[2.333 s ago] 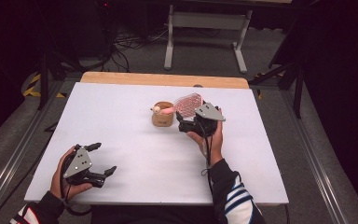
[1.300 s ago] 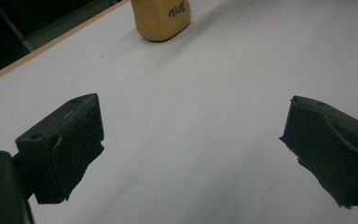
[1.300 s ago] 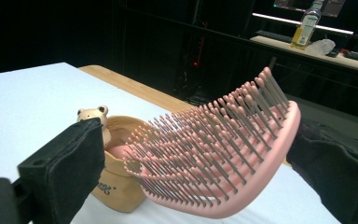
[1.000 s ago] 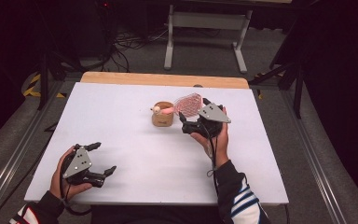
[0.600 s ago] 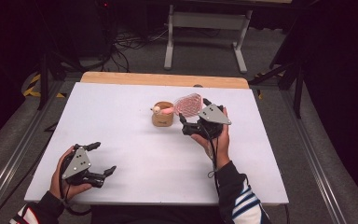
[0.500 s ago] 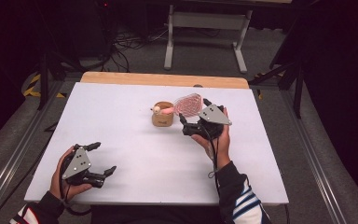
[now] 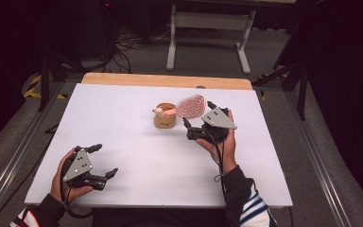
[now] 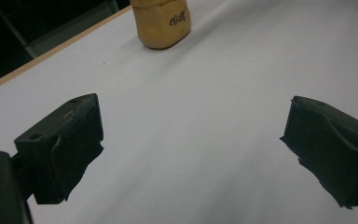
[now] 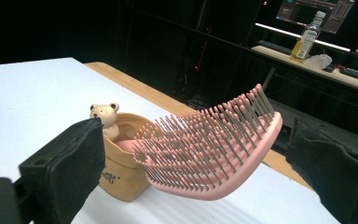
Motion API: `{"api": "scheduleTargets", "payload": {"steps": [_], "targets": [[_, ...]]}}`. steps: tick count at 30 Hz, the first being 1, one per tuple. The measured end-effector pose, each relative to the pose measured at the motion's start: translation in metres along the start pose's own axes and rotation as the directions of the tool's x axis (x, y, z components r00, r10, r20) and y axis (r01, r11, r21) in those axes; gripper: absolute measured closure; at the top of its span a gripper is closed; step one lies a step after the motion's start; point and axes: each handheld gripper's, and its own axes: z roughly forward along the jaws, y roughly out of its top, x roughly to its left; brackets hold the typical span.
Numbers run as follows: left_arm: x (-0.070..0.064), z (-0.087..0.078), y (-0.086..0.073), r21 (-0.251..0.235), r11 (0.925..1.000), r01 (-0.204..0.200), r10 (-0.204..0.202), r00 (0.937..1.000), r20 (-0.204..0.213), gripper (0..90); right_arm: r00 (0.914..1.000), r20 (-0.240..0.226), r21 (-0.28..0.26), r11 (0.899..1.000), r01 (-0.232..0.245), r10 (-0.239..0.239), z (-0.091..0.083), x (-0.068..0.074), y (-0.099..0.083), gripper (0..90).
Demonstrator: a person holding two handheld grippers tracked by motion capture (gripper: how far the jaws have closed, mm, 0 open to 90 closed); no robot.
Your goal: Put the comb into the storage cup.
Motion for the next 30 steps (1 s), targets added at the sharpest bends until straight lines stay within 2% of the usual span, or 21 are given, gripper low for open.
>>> {"api": "scheduleTargets", "payload": {"steps": [30], "targets": [[0.0,-0.001,0.001,-0.006,1.0,-0.003,0.003,1.0,-0.002,6.0,0.9987,-0.027,-0.003,0.999,0.044,-0.044,-0.021,0.006,0.002,6.3]]}}
